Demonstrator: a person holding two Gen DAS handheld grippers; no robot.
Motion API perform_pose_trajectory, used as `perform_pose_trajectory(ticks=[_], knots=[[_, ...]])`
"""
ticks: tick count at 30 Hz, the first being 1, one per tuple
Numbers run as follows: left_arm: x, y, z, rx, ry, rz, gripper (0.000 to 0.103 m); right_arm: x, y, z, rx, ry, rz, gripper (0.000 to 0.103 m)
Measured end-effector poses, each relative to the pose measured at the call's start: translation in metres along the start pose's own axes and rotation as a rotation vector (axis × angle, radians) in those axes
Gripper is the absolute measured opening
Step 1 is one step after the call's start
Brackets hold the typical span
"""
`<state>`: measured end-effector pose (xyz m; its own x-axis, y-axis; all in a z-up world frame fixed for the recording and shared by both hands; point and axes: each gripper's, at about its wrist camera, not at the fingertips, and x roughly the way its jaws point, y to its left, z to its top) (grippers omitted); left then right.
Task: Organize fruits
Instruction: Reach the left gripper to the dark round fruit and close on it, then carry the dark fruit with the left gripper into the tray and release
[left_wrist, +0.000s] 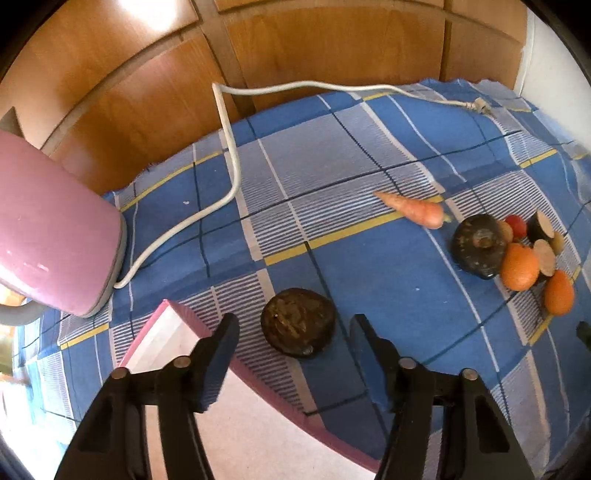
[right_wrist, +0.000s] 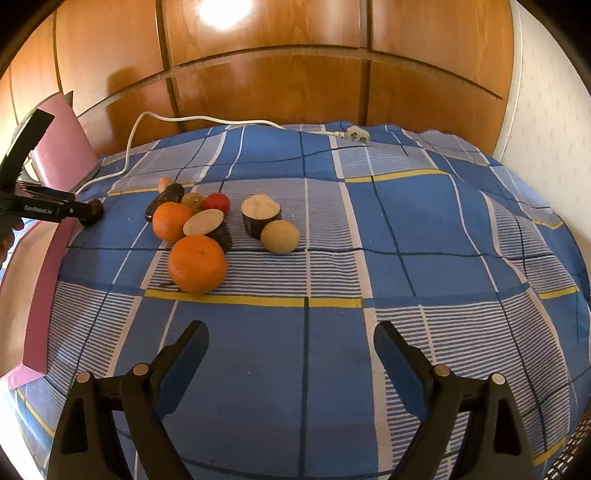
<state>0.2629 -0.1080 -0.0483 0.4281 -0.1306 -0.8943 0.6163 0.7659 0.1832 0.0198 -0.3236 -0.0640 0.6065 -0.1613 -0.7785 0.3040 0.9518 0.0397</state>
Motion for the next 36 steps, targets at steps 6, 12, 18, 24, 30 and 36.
perform_pose_trajectory(ticks=[6, 12, 18, 24, 30, 36], knots=[[0.01, -0.003, -0.001, 0.008, -0.013, 0.011, 0.046, 0.002, 0.0, -0.002, 0.0, 0.01, 0.002, 0.092], [-0.003, -0.008, -0.016, -0.073, -0.076, -0.035, 0.046, 0.006, -0.005, -0.002, 0.016, 0.028, -0.006, 0.087], [-0.041, -0.014, -0.035, -0.249, -0.165, -0.12, 0.046, 0.007, -0.008, -0.006, 0.003, 0.027, -0.028, 0.086], [-0.087, -0.018, -0.065, -0.4, -0.234, -0.169, 0.046, 0.008, -0.009, -0.007, 0.008, 0.025, -0.021, 0.086], [-0.114, 0.0, -0.12, -0.602, -0.277, -0.089, 0.046, 0.009, -0.009, -0.007, 0.011, 0.031, -0.02, 0.086], [-0.102, 0.026, -0.169, -0.757, -0.201, 0.065, 0.046, 0.009, -0.008, -0.006, 0.012, 0.043, -0.03, 0.086]])
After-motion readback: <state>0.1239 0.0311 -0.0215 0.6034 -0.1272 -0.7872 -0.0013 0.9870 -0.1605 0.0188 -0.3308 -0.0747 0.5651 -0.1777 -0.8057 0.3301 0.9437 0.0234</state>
